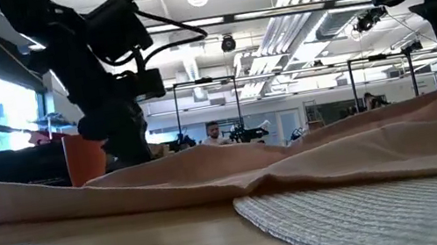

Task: Set table place
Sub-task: Fold pink table napkin

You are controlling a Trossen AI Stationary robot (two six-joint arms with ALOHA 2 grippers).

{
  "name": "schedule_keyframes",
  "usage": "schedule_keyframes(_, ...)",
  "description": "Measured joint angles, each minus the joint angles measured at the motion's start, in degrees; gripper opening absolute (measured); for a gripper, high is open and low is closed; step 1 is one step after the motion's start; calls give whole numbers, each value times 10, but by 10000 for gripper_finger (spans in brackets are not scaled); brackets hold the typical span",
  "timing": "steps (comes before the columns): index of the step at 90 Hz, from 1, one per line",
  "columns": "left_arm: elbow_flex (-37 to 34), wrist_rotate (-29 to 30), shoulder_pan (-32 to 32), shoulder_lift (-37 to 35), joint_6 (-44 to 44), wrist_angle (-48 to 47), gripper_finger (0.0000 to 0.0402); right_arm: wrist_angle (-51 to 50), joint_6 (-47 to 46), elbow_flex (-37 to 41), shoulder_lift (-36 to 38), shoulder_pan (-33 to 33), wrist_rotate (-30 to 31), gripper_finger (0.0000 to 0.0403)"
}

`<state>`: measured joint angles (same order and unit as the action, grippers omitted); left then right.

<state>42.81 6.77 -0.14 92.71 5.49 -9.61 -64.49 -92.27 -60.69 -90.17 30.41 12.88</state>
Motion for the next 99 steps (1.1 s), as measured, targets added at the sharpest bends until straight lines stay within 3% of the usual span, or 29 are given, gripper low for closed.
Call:
schedule_keyframes(27,0,3,-27,-21,-1,-6,107,0,0,0,0,0,-1,12)
schedule_keyframes(38,0,34,-38,-28,-5,-7,107,0,0,0,0,0,1,12)
schedule_keyframes(66,0,58,-25,-12,-16,-14,104,-1,0,0,0,0,4,12)
schedule_keyframes(75,0,45,-24,-12,-11,-20,82,0,0,0,0,0,5,12)
schedule_keyframes(89,0,19,-24,-12,-1,-29,13,-1,0,0,0,0,5,12)
schedule_keyframes(99,1,33,-31,-24,16,-38,4,-1,0,0,0,0,5,12)
